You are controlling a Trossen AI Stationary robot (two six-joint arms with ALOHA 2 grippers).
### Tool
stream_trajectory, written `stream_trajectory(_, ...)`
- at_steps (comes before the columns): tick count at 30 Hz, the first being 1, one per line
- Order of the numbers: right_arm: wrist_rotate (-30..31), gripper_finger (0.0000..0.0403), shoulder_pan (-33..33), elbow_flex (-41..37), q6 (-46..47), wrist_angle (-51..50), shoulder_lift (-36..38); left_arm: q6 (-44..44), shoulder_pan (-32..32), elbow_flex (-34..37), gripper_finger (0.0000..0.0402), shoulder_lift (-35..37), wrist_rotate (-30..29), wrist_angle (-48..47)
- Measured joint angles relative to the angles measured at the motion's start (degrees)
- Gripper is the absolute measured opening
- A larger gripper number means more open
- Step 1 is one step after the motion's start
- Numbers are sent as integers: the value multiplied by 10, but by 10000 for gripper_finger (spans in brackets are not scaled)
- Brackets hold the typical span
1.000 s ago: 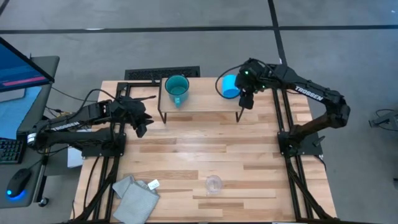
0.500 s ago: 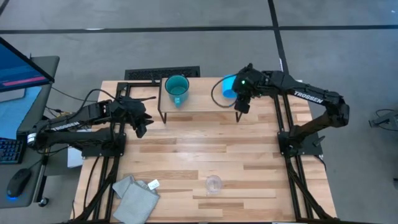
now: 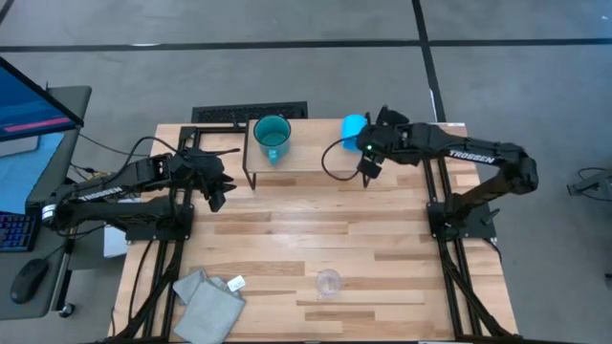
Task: Stack small to large cups/mugs on shelf
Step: Put the light blue mug on the shelf
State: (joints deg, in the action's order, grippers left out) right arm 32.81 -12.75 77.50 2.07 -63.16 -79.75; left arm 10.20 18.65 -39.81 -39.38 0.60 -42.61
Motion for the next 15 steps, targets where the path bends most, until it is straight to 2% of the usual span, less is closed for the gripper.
stream_trajectory(5,12,166,32,-50,-8,40,-1,-1,0,0,114,0,-2,0)
stream_trajectory(15,134,164,69,-57,18,69,0,-9,0,0,114,0,-29,0)
